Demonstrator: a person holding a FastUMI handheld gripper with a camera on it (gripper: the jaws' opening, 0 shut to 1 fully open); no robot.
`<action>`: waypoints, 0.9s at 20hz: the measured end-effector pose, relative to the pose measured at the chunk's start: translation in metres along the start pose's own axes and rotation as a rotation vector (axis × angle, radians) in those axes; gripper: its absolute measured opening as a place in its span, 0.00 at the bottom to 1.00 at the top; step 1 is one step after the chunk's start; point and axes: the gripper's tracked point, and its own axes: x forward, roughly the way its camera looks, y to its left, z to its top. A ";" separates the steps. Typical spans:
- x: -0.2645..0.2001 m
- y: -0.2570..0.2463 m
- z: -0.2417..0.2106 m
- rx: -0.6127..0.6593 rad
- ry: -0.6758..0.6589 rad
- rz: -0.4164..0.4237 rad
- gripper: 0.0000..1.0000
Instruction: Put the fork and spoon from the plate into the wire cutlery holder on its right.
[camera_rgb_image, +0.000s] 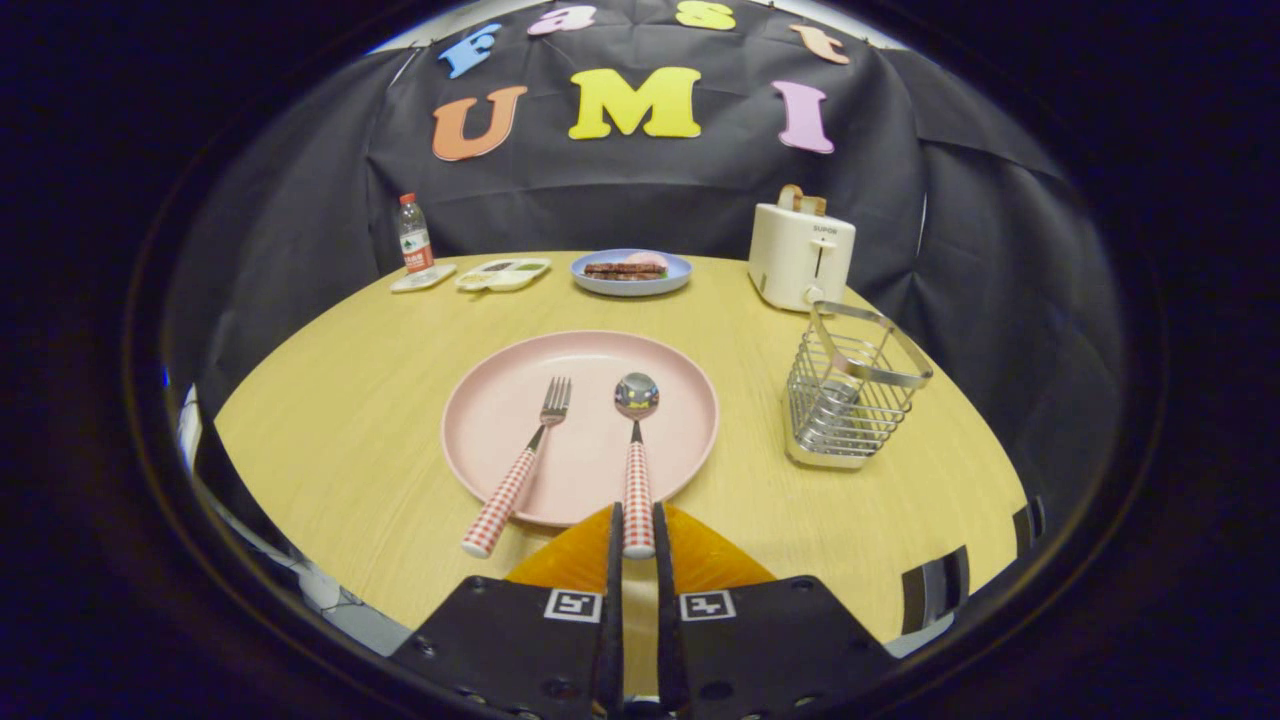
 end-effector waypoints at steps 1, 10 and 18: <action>-0.004 -0.002 0.002 -0.006 -0.003 -0.006 0.14; -0.023 -0.013 0.032 0.062 -0.008 0.017 0.01; -0.101 -0.065 0.117 0.080 0.005 -0.041 0.00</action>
